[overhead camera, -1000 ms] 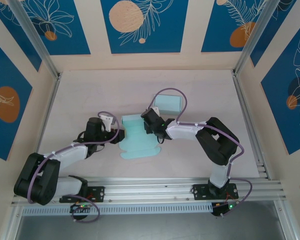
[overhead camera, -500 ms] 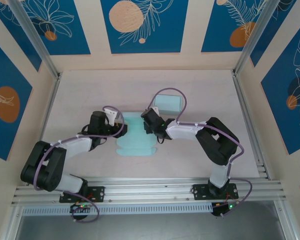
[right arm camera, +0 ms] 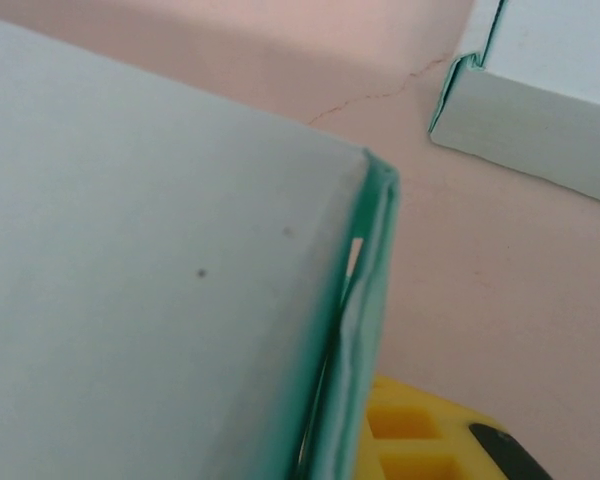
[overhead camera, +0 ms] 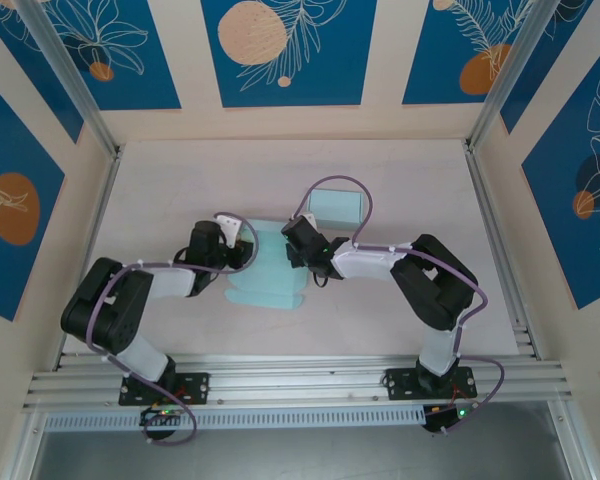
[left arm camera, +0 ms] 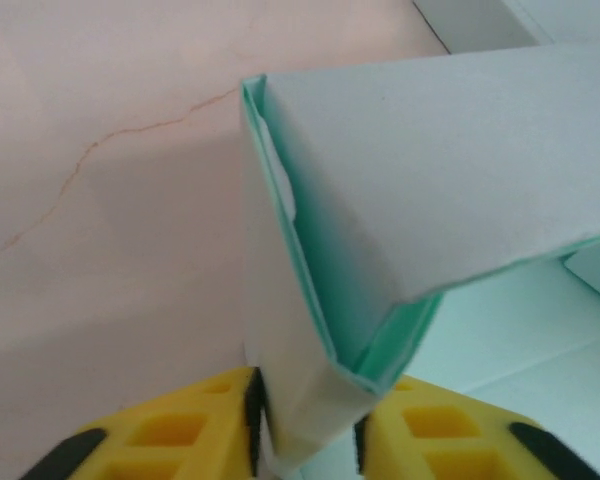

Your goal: Fold the paper box

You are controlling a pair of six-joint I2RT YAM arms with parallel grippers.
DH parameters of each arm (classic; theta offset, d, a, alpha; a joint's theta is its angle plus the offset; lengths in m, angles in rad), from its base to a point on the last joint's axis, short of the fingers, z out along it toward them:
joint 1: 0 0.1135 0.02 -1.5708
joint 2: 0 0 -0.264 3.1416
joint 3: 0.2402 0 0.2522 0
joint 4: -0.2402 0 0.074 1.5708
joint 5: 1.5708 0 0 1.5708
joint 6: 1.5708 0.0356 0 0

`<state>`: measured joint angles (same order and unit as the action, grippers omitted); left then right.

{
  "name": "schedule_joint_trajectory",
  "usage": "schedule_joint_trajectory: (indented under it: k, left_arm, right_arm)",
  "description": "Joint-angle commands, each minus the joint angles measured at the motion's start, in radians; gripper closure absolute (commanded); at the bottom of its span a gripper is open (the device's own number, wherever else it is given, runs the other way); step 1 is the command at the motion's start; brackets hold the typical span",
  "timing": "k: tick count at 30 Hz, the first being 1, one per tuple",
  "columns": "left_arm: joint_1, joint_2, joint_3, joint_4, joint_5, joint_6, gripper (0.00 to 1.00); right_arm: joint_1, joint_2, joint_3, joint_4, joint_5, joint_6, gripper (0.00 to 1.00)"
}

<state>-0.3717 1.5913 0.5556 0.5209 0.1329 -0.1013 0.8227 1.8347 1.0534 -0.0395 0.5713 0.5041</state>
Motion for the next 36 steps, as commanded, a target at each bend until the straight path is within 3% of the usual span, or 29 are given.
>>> schedule_joint_trajectory:
  k: [1,10,18,24,29,33,36]
  left_arm:
    - [-0.009,0.015,0.021,0.094,-0.080,0.006,0.74]
    - [-0.032,0.021,0.023,0.171,-0.150,0.003,0.96]
    - [-0.098,-0.119,-0.030,0.107,-0.156,-0.065,1.00]
    - [-0.137,-0.316,-0.108,-0.001,-0.117,-0.175,1.00]
    - [-0.185,-0.505,-0.159,-0.101,-0.185,-0.184,1.00]
    - [-0.238,-0.567,-0.182,-0.103,-0.309,-0.176,1.00]
    - [-0.273,-0.582,-0.197,-0.058,-0.407,-0.168,1.00]
  right_arm:
    - [0.011,0.005,-0.007,-0.001,-0.032,-0.021,0.81]
    - [0.010,0.015,0.023,-0.017,-0.032,-0.006,0.81]
    - [0.011,0.000,0.023,-0.053,0.012,0.030,0.81]
    - [0.014,-0.035,-0.006,-0.065,0.113,0.048,0.81]
    - [0.035,-0.076,-0.012,-0.085,0.237,0.073,0.81]
    - [0.074,-0.056,0.074,-0.255,0.434,0.203,0.93]
    - [0.106,-0.002,0.218,-0.662,0.637,0.523,1.00]
